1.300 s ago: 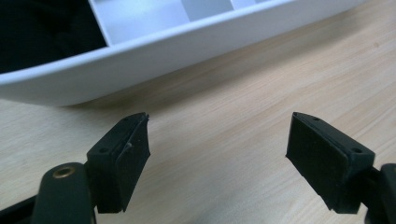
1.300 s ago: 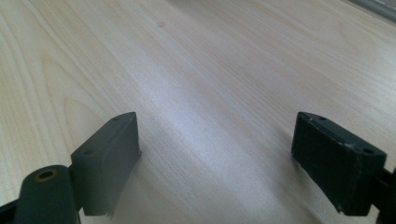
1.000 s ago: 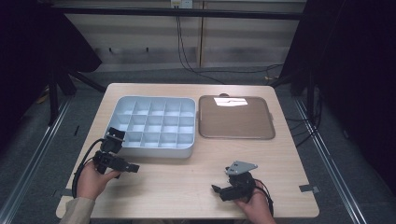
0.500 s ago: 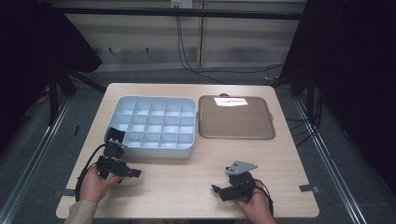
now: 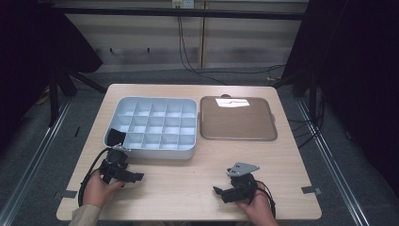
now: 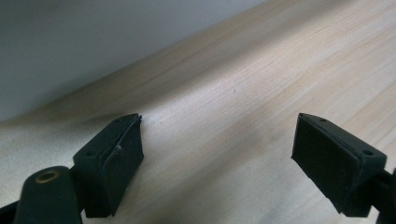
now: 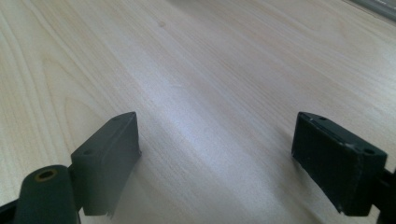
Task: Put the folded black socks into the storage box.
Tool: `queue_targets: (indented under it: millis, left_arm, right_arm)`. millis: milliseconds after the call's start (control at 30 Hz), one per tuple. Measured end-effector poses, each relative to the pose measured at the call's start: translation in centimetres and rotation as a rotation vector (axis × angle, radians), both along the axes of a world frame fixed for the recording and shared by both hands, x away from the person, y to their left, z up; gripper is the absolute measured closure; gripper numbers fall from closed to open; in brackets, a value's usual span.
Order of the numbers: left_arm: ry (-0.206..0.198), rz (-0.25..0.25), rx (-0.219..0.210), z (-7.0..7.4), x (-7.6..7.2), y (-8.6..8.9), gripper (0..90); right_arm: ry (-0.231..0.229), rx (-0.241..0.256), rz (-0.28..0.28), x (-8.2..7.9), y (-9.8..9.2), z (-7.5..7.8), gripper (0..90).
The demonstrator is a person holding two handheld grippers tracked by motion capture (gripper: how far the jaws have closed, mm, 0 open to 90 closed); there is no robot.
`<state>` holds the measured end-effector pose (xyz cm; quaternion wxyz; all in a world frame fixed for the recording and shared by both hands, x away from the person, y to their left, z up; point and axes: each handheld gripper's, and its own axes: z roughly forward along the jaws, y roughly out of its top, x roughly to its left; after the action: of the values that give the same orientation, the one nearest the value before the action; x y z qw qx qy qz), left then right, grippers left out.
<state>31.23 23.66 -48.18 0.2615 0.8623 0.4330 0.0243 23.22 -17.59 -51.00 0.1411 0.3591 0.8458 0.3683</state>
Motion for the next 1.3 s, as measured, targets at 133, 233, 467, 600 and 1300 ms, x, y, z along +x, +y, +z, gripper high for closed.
queue_targets:
  millis: [133, 233, 467, 600, 1300]
  left_arm:
    - [-0.035, -0.003, -0.002, -0.2, -0.3, -0.1, 14.9]
    - [-0.051, -0.006, -0.010, -0.4, -0.5, 0.0, 14.3]
    - [-0.112, -0.019, -0.015, -0.8, -1.2, -0.1, 10.6]
    - [-0.129, -0.036, 0.005, -0.9, -1.4, -0.2, 9.9]
    - [-0.188, -0.037, 0.050, -1.7, -2.2, -1.3, 0.0]
  right_arm:
    - [0.000, 0.000, 0.000, 0.0, 0.0, 0.0, 14.7]
    - [0.001, 0.000, 0.000, 0.0, 0.0, 0.0, 14.7]
    - [0.001, 0.001, 0.002, 0.0, 0.0, 0.0, 14.6]
    - [0.002, 0.001, 0.007, 0.0, -0.1, 0.0, 14.4]
    - [0.003, 0.001, 0.010, 0.0, -0.1, 0.0, 14.4]
